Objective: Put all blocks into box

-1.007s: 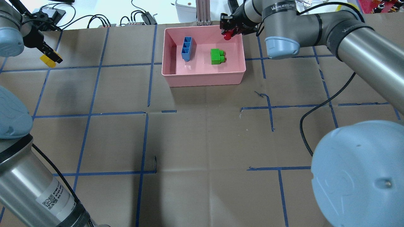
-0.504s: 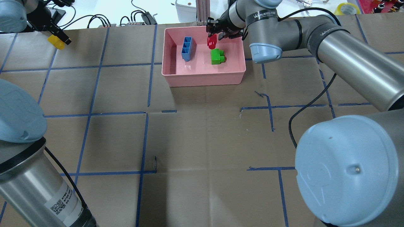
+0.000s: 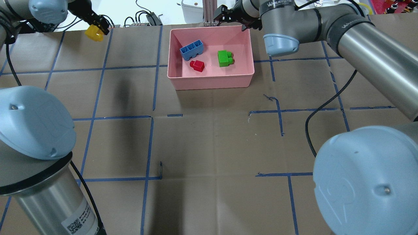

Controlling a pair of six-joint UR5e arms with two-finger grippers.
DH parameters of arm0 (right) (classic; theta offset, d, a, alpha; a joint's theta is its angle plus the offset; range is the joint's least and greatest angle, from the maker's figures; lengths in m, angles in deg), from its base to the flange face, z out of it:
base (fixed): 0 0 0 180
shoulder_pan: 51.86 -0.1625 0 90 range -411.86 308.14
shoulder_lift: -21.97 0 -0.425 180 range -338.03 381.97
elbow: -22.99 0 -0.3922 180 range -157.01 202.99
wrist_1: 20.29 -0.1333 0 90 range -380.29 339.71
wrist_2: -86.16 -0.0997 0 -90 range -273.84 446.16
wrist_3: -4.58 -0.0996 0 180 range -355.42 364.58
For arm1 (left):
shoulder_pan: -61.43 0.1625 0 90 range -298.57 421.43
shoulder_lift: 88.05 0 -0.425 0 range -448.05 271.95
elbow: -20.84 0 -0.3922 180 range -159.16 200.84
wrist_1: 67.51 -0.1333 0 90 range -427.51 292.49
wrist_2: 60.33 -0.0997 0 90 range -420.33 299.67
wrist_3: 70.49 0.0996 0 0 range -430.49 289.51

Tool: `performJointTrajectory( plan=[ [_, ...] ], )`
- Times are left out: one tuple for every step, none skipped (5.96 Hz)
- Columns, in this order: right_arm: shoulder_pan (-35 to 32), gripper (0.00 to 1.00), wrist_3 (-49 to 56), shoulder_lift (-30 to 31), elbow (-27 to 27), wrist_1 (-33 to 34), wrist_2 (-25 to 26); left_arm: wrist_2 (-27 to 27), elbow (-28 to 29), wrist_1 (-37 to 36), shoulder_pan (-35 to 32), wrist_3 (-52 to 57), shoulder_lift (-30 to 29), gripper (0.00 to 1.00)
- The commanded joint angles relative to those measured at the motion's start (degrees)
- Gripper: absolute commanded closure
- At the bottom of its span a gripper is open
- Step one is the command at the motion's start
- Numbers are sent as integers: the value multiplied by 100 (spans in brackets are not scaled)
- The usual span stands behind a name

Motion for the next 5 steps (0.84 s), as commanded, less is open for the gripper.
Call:
performJointTrajectory(
  plan=[
    [461,0,1139,655,7,-1674,305,4,197,6,-866,-1802,-16,100],
    [542,0,1711,1033,-2,-2901,323,48,216,6,-1245,-2725,-43,100],
    [560,0,1743,1446,15,-4158,462,327,224,-55,-1518,-3691,-156,100],
    [534,0,1743,1885,163,-5067,1377,608,259,-403,-1695,-4510,-349,100],
    [508,0,1717,2429,643,-5163,1786,576,268,-642,-1871,-4832,-603,100]
  ],
)
